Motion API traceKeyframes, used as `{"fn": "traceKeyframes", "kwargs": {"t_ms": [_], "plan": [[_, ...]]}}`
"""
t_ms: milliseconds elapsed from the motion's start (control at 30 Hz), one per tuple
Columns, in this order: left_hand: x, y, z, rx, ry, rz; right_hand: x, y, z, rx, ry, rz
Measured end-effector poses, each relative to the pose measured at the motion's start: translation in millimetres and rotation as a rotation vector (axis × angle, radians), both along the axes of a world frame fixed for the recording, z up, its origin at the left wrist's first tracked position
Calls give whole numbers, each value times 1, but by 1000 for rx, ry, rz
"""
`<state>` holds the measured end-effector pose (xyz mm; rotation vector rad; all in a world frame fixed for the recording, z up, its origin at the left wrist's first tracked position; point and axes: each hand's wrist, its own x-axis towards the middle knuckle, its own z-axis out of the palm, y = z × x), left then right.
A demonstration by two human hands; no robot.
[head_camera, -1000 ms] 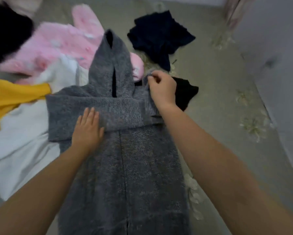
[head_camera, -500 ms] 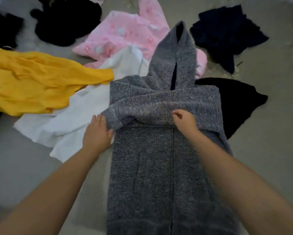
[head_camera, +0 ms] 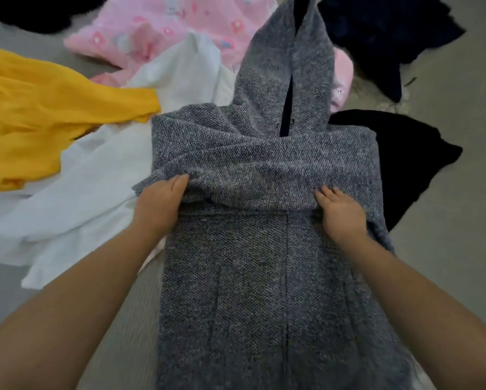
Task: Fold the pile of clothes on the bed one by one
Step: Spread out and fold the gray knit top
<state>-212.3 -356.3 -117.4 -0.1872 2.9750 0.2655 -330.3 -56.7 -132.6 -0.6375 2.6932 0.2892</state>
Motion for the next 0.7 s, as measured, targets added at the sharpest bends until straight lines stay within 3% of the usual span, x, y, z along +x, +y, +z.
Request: {"fn": "traceKeyframes", "kwargs": {"t_ms": [167,233,300,367,433,567,700], "plan": [[-15,-43,12,-129,223,-204,-11,22,22,-168,122,-13],[2,-43,6,-191,34,-295,0,31,24,-131,120,92],[26,-36,-9,-213,-333,-220,18,32,21,86,-105,95],[35,-26,-21,-234,-522,-127,23,33,15,150,-244,55],[29,-21,-21,-172,-466,-58,19,31,18,54,-227,-2],[-6,-13,-14,38,-53,31,-11,23,32,-320,33,-80],[-41,6,-17,-26,-160,219,-64,6,30,-277,140,-26]]}}
